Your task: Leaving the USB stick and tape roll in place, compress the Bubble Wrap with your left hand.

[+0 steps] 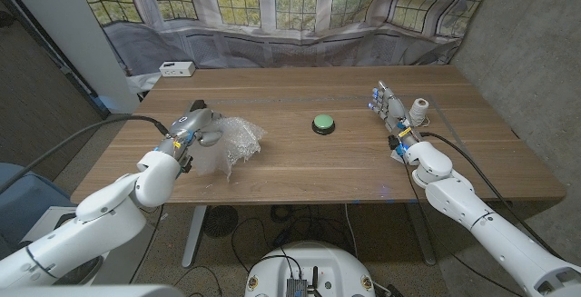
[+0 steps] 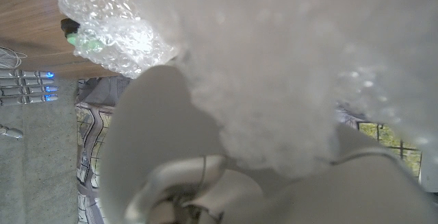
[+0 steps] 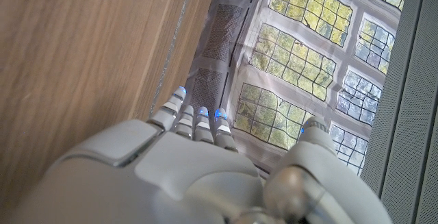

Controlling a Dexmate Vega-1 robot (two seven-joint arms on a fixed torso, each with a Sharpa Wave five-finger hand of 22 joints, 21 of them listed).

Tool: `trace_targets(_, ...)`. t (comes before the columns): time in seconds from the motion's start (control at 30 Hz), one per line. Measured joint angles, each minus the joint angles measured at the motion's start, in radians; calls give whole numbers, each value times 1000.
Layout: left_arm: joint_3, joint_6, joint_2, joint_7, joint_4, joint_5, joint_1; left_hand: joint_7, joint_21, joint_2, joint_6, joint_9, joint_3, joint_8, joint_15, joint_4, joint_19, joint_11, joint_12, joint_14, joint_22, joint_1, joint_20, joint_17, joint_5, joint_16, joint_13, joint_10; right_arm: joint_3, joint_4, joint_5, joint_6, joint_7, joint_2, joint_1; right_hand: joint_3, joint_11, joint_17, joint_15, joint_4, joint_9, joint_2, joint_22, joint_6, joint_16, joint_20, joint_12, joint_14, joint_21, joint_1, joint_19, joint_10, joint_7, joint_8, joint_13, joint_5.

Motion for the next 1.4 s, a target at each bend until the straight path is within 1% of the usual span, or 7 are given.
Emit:
trace_targets(0.27,58,24,18,5,4,20,-25,-9,0,-3,-1,-2,4,0,-3,-4,-5,-5,0,-3,0,-10,-5,0,0,0,-6,-5,0,-1,0,-4,-2,-1,-3,0,0,0,0,0,0,4,0,0,0,0,0,0,0,4,0,0,0,0,0,0)
trace_targets(0.47,91,70,22,27,14,60,-37,-11,-6,-3,0,-7,1,0,-9,-7,-11,-5,0,-9,0,-10,0,0,-4,0,-9,-5,-2,-1,1,-7,-3,-1,-3,0,0,0,0,0,0,4,0,0,0,0,0,0,0,4,0,0,0,0,0,0)
trace_targets(0.77,127,71,15,35,53,61,-50,-25,-17,-11,4,-12,-3,0,-14,-11,-31,-16,0,-14,0,-34,-5,0,-8,0,-18,-5,-5,0,-1,-9,-3,-1,-2,0,4,0,0,0,0,4,0,0,0,0,0,0,0,4,0,4,0,0,0,0)
trace_targets(0.8,131,59,14,79,57,58,-52,-25,-17,-11,4,-12,-4,0,-14,-11,-31,-16,0,-14,0,-34,-5,0,-8,0,-18,-5,-6,0,-2,-10,-3,-1,-2,0,4,0,0,0,0,4,0,0,0,0,0,0,0,4,0,4,0,0,0,0)
trace_targets(1.03,160,54,7,96,86,48,-67,-25,-25,-15,4,-16,-8,0,-13,-7,-36,-16,-4,-23,0,-38,-11,-2,-8,0,-23,-5,-6,0,-2,-13,-3,-3,-2,0,4,0,0,0,0,4,0,0,0,0,0,0,0,4,0,4,0,0,0,0)
trace_targets(1.23,183,54,0,116,106,45,-79,-32,-35,-19,-4,-21,-18,-4,-11,-9,-56,-11,-11,-44,0,-53,-5,-5,-11,-6,-31,-29,-6,-1,-2,-14,-3,-5,-5,0,4,0,0,0,0,4,0,0,0,0,0,0,0,4,0,4,0,0,0,0)
trace_targets(1.4,204,59,-5,135,121,40,-89,-26,-49,-26,-24,-25,-31,-10,-4,-11,-81,-7,-15,-79,0,-61,2,-2,-11,-8,-40,-58,-5,-3,-1,-15,-2,-8,-9,0,4,0,0,0,0,4,0,0,0,0,0,0,0,4,0,4,0,0,0,0)
